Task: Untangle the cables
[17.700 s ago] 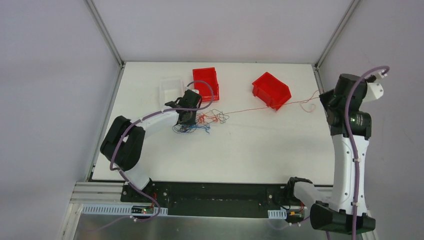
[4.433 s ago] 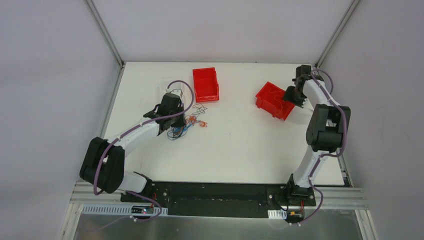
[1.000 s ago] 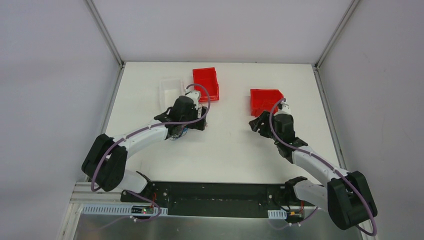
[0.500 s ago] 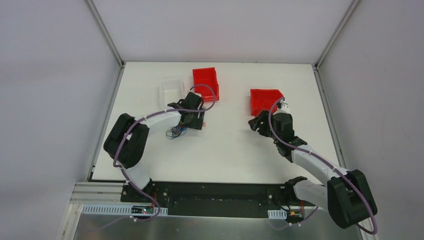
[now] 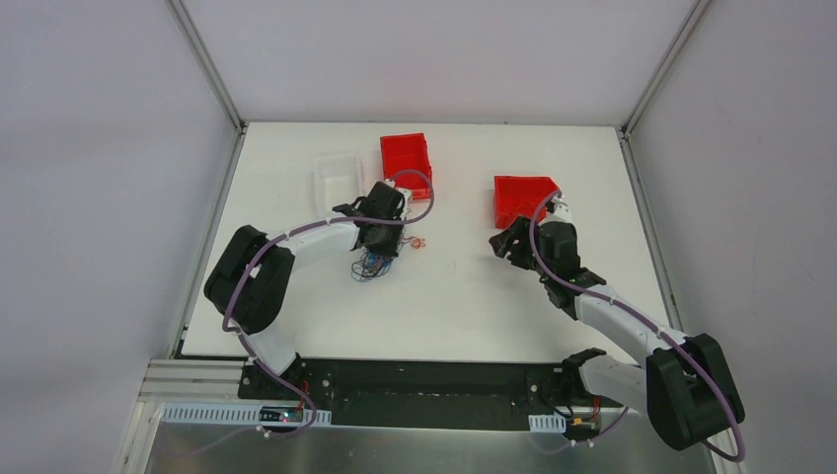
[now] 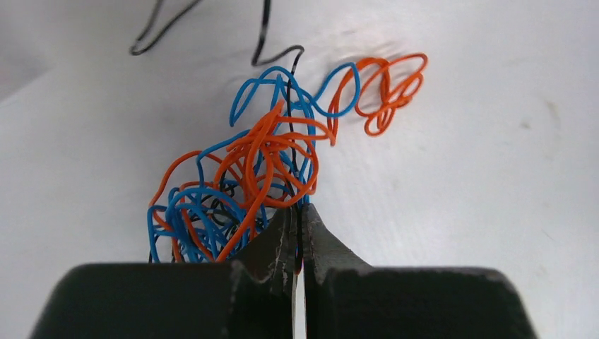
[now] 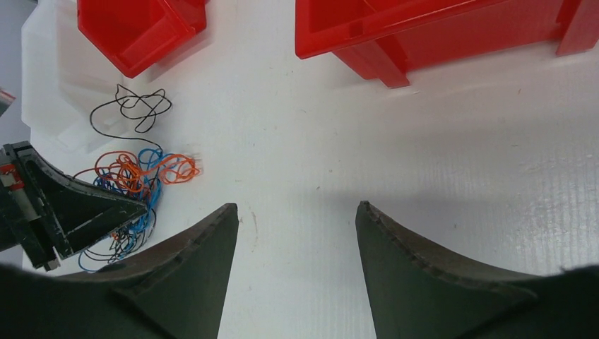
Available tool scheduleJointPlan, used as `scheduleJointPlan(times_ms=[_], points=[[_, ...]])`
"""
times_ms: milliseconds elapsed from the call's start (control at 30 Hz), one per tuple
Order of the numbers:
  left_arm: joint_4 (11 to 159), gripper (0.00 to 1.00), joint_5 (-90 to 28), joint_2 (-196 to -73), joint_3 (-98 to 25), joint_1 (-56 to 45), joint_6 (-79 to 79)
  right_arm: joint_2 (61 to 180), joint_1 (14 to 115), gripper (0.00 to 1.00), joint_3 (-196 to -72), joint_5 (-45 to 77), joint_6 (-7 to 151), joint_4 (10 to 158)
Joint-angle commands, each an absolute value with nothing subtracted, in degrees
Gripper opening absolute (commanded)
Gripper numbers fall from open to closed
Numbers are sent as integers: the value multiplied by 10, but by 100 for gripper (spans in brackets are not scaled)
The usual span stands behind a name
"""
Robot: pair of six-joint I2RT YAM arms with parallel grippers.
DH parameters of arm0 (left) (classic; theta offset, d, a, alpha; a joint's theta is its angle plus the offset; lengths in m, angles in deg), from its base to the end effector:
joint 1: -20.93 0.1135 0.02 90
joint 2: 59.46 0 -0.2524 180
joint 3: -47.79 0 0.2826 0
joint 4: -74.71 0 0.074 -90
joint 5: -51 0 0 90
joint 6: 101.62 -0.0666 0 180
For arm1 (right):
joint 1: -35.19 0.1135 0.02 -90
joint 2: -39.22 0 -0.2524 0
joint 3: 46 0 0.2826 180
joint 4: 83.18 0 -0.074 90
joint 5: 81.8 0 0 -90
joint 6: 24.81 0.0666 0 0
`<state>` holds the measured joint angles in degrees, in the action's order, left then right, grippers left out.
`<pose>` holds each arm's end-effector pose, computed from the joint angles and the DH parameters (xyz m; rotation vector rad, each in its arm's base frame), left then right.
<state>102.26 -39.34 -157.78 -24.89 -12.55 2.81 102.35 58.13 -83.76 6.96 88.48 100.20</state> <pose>0.3301 -0.2179 0.1284 0.4165 2.4972 -0.3352 0.2691 0.1123 0.1649 0.0206 1.9892 0.5070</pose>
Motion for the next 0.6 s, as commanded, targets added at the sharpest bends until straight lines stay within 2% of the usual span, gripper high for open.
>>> scheduleJointPlan(times_ms=[0,100,167,300,433,467,567], points=[[930,0,-228,-1509,-211,-141,-4,1027,586,65,-860,61,882,1008],[848,0,-95,-1473,-174,-142,-12,1038,587,65,-864,68,884,1012],[809,0,-50,-1446,-149,-144,-11,1045,589,65,-868,75,885,1012],[753,0,-21,-1400,-108,-143,-13,1044,591,65,-868,76,883,1016],[760,2,-62,-1394,-108,-143,-9,1043,593,65,-867,91,879,1021],[767,7,-75,-1394,-110,-143,-7,1044,595,65,-866,98,878,1023],[773,34,-123,-1390,-109,-143,-5,1047,598,65,-865,107,875,1029]])
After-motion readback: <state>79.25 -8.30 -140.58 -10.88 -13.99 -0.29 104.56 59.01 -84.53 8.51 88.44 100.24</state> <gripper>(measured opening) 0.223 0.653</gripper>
